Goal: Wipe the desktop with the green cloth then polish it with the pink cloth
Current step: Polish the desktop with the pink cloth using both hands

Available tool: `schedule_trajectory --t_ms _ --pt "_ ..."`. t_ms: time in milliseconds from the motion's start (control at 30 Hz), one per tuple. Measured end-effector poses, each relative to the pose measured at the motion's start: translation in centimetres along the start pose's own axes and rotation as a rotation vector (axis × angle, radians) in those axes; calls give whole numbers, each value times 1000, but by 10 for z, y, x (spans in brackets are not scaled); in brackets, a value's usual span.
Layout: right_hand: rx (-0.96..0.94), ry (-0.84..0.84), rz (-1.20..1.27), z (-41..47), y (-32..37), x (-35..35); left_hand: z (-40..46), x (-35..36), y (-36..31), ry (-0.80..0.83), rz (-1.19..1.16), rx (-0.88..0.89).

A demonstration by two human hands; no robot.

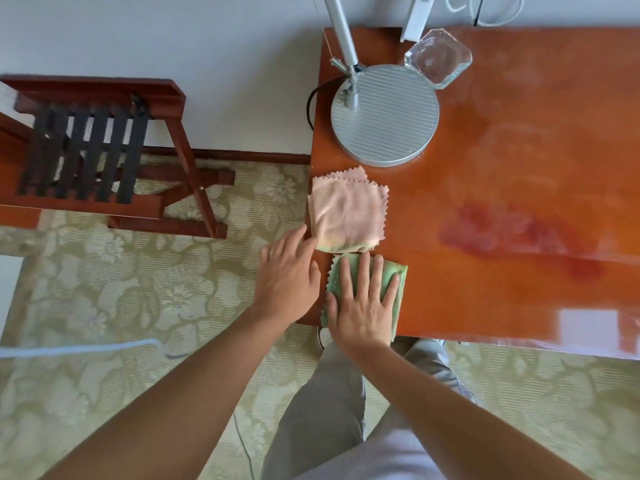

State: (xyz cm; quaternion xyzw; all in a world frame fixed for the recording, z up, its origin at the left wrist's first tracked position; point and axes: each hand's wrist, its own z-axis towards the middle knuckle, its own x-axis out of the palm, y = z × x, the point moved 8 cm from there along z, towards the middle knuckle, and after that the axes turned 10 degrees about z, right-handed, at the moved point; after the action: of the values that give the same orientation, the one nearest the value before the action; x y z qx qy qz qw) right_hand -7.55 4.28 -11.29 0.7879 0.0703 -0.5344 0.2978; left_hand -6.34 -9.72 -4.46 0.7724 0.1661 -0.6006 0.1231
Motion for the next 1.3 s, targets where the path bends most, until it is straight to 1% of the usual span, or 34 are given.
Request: schedule_trajectory --t_ms 100,267,367,433,500,567,633,700,867,967,1033,1133,1167,1233,1300 --pt "-4 32 6 0 17 9 19 -2 -4 9 34 46" --pt "-50 140 33 8 43 14 47 -12 -18 19 36 113" --pt "-141 152 104 7 43 -5 62 -16 -31 18 1 179" --pt "-258 123 142 -1 31 -26 72 -16 -41 19 4 210" --pt "-293 52 154 -4 7 -47 80 -12 -53 25 36 260" --pt "-231 -50 173 -1 -22 -67 86 -3 -61 40 65 280" --pt "-153 -144 228 5 -45 -83 90 8 -64 70 64 243" --pt "-129 -199 275 11 -59 -94 89 21 -69 91 95 200" --pt "-115 -241 378 32 -88 -117 86 34 -113 67 111 148" --pt "-70 -259 413 49 -115 -135 90 41 -158 78 161 178" --pt "-70 -238 410 61 -132 -144 97 40 -181 58 152 163" --pt "-111 -161 350 82 -148 -155 108 37 -194 43 154 121" --pt "-137 -99 287 88 -147 -155 110 36 -194 39 163 119" --pt "-192 68 74 102 -147 -149 119 34 -195 39 172 117" --pt "-222 169 -102 116 -148 -141 130 31 -196 31 167 96"
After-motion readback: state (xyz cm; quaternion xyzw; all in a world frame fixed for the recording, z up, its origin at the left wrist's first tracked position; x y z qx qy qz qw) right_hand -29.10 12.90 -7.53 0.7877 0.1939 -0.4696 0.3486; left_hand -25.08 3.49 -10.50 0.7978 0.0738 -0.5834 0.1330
